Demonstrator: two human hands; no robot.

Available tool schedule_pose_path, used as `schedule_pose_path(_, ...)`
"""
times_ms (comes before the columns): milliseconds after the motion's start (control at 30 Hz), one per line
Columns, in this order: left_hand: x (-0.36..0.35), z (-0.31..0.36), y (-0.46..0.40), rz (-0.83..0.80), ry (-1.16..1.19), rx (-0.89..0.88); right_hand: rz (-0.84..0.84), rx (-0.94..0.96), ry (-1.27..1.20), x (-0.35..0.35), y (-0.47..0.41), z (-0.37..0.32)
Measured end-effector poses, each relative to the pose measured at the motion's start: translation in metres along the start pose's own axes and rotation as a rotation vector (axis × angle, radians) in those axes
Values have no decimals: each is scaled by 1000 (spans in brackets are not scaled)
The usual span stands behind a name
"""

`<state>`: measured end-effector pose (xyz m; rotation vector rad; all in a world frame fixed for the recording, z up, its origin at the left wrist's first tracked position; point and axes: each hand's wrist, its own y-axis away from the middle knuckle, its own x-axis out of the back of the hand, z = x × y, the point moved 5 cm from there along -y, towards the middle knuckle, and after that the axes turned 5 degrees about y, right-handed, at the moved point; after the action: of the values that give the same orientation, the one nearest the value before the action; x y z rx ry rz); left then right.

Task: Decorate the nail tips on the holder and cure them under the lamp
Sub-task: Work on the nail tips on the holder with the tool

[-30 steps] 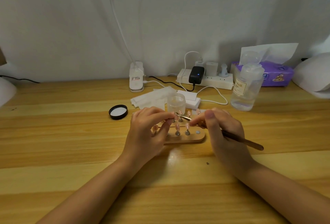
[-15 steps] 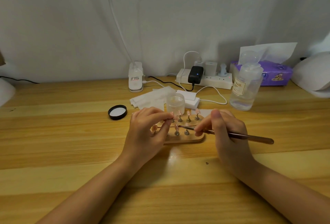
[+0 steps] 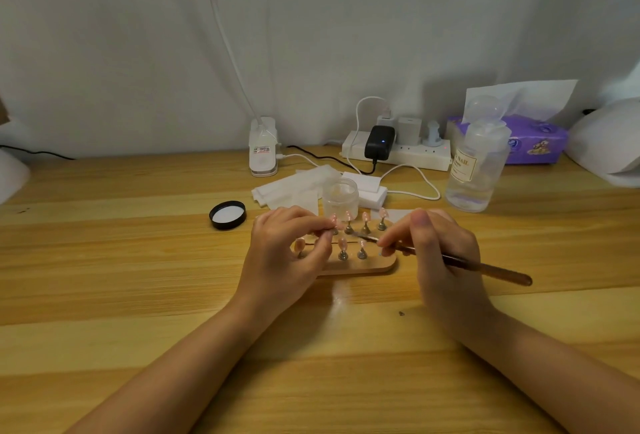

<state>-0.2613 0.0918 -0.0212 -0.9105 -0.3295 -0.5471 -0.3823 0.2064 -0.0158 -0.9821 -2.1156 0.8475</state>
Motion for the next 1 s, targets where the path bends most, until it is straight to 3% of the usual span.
schedule_pose_path(167, 0, 1, 0, -1, -10, -5, -78, 16, 76, -7, -1, 0)
schedule_pose_path(400, 0, 1, -1, -1, 1, -2, 2, -56, -14, -1, 0, 1)
schedule_pose_path(567, 0, 1, -1, 9, -3, -6, -82, -63, 35, -7, -1, 1)
schedule_pose_path(767, 1, 1, -1, 19, 44, 2, -7, -156, -58, -1, 1, 4)
schedule_pose_path(1000, 3, 0, -1, 51, 110, -18, 20, -134, -73, 1, 1, 6)
